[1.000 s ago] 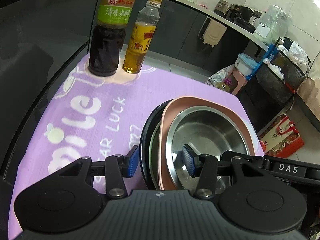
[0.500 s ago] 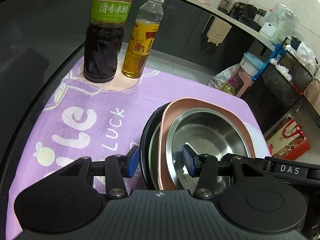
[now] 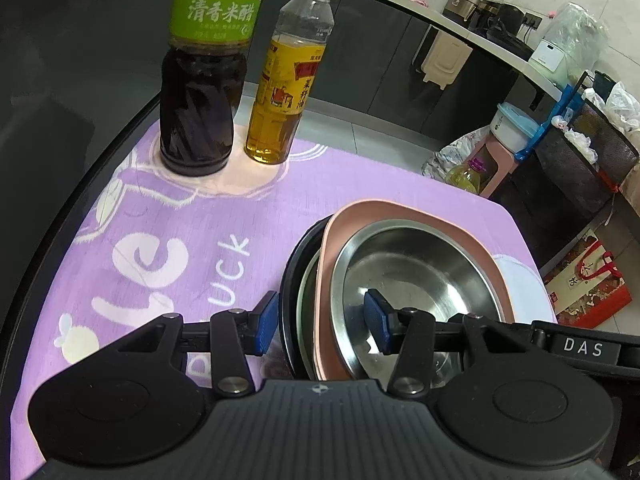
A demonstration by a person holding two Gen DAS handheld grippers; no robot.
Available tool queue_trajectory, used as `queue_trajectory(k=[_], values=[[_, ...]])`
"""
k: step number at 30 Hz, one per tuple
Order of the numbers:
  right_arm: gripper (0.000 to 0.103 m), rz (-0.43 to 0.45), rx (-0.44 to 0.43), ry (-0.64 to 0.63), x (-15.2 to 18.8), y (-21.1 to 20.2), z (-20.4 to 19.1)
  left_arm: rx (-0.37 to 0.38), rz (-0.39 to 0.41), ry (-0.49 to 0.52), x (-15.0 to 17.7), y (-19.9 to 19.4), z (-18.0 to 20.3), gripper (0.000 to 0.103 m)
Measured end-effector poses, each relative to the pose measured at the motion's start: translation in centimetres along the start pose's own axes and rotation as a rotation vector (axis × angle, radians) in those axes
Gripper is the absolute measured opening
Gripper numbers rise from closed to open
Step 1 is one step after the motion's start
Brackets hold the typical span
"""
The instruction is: Organize plates and bowls
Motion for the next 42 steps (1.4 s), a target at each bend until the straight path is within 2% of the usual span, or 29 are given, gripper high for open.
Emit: queue_trajectory(k=[4, 8, 16, 22, 30, 35, 42], values=[[0.049, 0.005, -0.005, 0.005, -0.6, 0.2, 0.1, 0.003, 0.003, -0.001, -0.5, 0.4, 0.0, 0.044], [0.049, -0.012, 0.005, 0.017, -0.6, 1.0, 0.8, -0.002, -0.029, -0.008, -0.3, 1.8, -0.3, 0.044], [0.05, 0.004, -0.013, 0.025, -0.6, 1.1, 1.4, 0.015, -0.019, -0.018, -0.3, 2.1, -0.7, 0.045], [0.05, 0.011, -0.008, 0.031, -0.5, 0.9, 1.6, -0.03, 0.044, -0.013, -0.3, 1.1, -1.0, 0.044], [0.05, 0.071, 0.024, 0.012, -0.5, -1.1, 1.1, -0.031, 0.071, -0.022, 0.2, -0.9, -1.4, 0.044], [0.05, 0.14, 0.092, -0.014, -0.1, -2.8, 0.4, -0.046, 0.142, -0.005, 0.5, -3.7, -0.9, 0.044], [0.05, 0.199, 0.106, -0.113, 2.0, -5.4, -2.0, -0.084, 0.283, 0.107, 1.9, -8.6, 1.0, 0.044]])
Point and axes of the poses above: each gripper's, at about its wrist camera, not at the fingertips, and y roughly the way its jaws point, z to its right, x to its underside, the point moved 6 cm from there along y, roughly the way its jaws point, and after that the axes turned 10 degrees about -z, right-handed, at the moved point
